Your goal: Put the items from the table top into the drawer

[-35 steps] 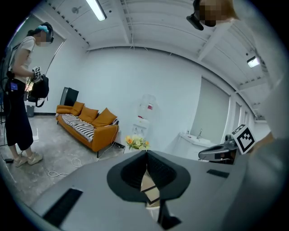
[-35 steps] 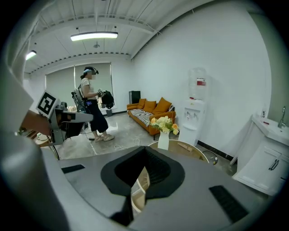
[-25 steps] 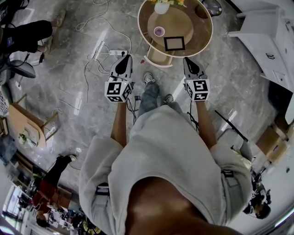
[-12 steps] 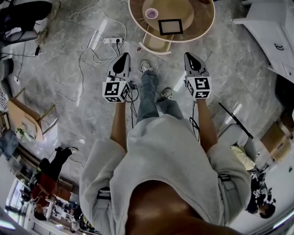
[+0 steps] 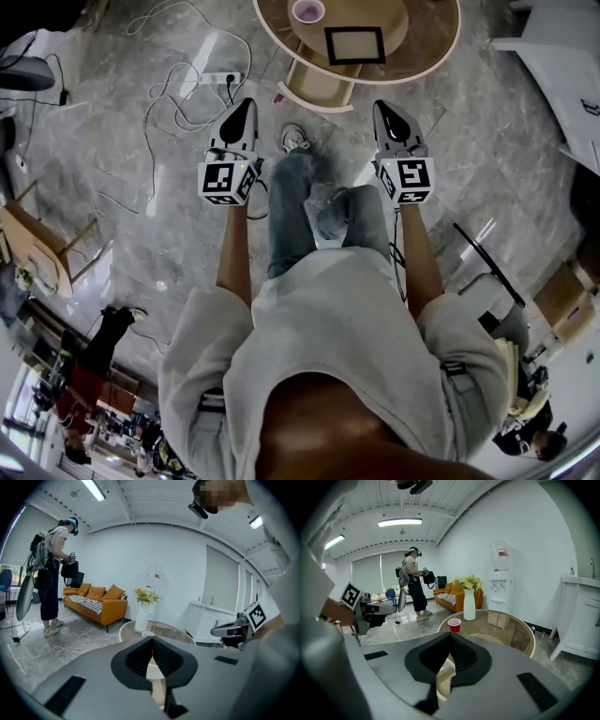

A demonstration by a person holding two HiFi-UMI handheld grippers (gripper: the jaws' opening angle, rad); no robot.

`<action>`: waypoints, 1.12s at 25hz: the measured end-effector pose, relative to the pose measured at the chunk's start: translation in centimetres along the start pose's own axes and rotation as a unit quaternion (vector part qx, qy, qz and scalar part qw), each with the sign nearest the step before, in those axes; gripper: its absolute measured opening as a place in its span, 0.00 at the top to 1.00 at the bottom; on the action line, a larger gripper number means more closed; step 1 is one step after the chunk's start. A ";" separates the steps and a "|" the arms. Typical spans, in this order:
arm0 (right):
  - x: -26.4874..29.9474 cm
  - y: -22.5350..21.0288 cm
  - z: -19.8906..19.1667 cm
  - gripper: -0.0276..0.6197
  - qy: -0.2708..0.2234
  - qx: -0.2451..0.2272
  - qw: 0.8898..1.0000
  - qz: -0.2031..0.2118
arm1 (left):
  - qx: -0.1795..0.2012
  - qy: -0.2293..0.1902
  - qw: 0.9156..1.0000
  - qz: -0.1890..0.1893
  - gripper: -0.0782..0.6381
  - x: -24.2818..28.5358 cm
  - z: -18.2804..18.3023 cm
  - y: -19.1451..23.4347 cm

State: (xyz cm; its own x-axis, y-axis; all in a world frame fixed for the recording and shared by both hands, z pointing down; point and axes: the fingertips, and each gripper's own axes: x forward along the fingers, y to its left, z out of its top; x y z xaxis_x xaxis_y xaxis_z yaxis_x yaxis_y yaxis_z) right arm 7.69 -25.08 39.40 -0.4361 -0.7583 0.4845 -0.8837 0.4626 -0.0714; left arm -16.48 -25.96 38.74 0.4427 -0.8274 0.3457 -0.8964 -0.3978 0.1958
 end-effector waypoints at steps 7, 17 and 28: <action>7.2 -0.6 -4.9 0.92 -0.079 -0.018 0.997 0.018 | 0.026 -0.045 0.999 0.017 0.87 4.5 -7.7 4.6; 13.3 0.1 -10.0 0.92 -0.177 -0.078 0.980 0.039 | 0.033 -0.120 0.991 0.049 0.87 9.3 -16.8 11.0; 10.4 -1.9 -11.3 0.92 -0.221 -0.157 0.961 0.055 | 0.040 -0.183 0.981 0.050 0.87 9.4 -16.2 7.4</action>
State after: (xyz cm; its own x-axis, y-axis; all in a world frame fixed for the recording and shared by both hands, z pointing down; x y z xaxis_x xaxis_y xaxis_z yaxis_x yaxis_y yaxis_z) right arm 6.70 -28.67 54.41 -0.6151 -0.7857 0.0659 -0.7633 0.6144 0.1997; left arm -18.55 -30.19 58.33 0.3263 -0.9453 0.0035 -0.9406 -0.3243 0.1001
